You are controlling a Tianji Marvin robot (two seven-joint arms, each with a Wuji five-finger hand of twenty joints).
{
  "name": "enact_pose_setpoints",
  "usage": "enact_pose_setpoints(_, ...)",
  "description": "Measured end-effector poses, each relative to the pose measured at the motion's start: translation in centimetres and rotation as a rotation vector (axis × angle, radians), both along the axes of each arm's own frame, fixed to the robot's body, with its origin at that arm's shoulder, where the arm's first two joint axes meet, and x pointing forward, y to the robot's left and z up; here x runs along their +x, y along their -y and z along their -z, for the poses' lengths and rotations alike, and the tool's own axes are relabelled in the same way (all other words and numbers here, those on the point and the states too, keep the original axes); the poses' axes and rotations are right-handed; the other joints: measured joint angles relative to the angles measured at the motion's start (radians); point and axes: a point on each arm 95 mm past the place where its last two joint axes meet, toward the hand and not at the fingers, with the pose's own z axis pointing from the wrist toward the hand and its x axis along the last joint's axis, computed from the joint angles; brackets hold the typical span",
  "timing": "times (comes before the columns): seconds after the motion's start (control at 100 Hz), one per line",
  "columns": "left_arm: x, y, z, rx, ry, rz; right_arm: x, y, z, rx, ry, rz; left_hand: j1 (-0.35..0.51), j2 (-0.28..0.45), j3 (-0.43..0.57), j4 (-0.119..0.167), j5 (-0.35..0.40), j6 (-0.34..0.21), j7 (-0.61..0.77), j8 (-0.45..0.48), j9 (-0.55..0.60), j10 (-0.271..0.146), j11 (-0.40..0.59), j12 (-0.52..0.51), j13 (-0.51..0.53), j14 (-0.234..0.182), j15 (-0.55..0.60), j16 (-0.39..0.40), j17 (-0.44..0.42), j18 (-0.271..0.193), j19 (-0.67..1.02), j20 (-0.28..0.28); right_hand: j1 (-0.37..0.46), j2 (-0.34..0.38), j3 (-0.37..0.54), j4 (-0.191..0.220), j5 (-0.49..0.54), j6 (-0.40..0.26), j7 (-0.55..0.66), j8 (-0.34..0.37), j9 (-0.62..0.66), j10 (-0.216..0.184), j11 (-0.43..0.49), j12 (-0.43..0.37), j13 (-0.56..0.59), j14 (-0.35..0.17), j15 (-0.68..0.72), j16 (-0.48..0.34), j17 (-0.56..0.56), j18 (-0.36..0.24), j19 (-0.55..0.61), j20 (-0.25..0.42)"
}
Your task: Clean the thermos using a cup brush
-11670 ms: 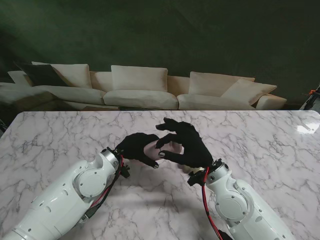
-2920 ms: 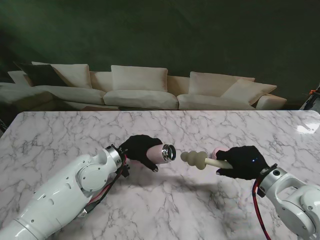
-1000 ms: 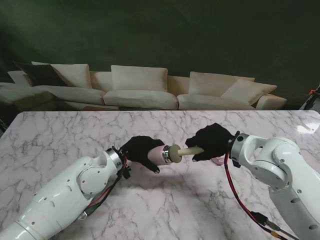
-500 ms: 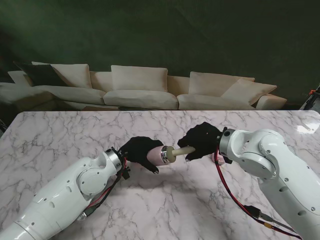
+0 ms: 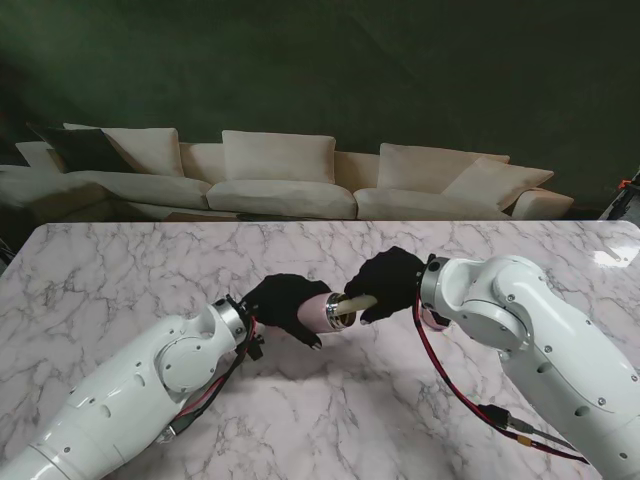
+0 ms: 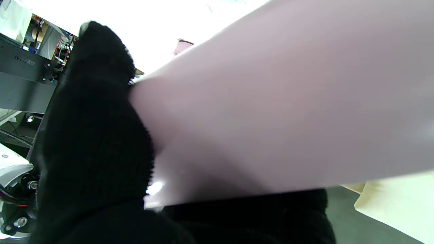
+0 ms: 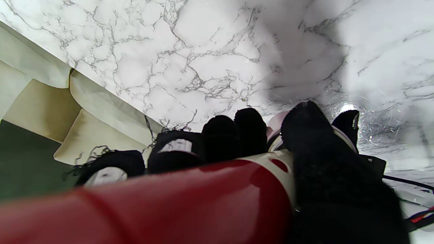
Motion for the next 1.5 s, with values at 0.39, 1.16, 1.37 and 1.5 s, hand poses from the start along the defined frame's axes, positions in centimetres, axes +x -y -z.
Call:
enact_pose_setpoints(0.39,-0.1,0.4,-0.3,-0.013,0.003,0.002,-1.0,0.6,-0.5,-0.035,0.180,-0.055,0.000,0.000,0.010,0.000,-0.001,0.010,-0.005,-0.001,0.000,0.005,0.000,0.000,0.002,0.000,0.009,0.002,0.003,0.000,0.012,0.000,-0.338,0.046,0.152,0.092,-0.107,-0.078,-0.357,-0.007,-0.272,-0.022,-0.380,-0.189,-0.110,-0.037,-0.504,-0.181,-0.354,-0.007,-0.268,-0.019)
enact_pose_setpoints(1.16,-0.1,0.3,-0.8,-0.026,0.016,-0.006,-4.9,4.3,-3.2,-0.008,0.267,0.032,0.000,0.000,0.010,-0.001,-0.001,0.010,-0.005,-0.002,0.000,0.005,0.000,0.000,0.002,0.000,0.009,0.002,0.003,0.000,0.012,0.000,-0.294,0.056,0.081,0.104,-0.269,0.009,-0.516,-0.059,-0.590,0.063,-0.528,-0.345,-0.364,0.106,-0.938,-0.392,-0.497,0.026,-0.498,-0.117)
enact_pose_setpoints(1.37,-0.2,0.3,-0.8,-0.022,0.009,-0.005,-4.4,3.8,-2.1,0.029,0.235,0.039,0.000,0.000,0.010,-0.001,-0.001,0.010,-0.005,-0.002,0.000,0.005,0.000,0.000,0.002,0.000,0.011,0.013,0.003,0.000,0.014,0.000,-0.070,-0.014,0.175,0.028,-0.193,0.015,-0.296,-0.192,-0.315,0.025,-0.451,-0.288,-0.133,0.028,-0.688,-0.212,-0.269,-0.073,-0.304,-0.098)
enact_pose_setpoints(1.5,-0.2,0.2,-0.7,-0.019,0.005,-0.009,-4.0,3.3,-1.7,0.088,0.194,0.039,0.000,0.000,0.010,-0.001,-0.001,0.010,-0.006,-0.002,0.000,0.005,0.000,0.000,0.002,0.000,0.012,0.013,0.003,0.000,0.014,0.000,-0.049,-0.084,0.174,-0.012,-0.133,0.030,-0.255,-0.248,-0.165,0.025,-0.394,-0.220,-0.043,0.024,-0.573,-0.154,-0.174,-0.092,-0.243,-0.098)
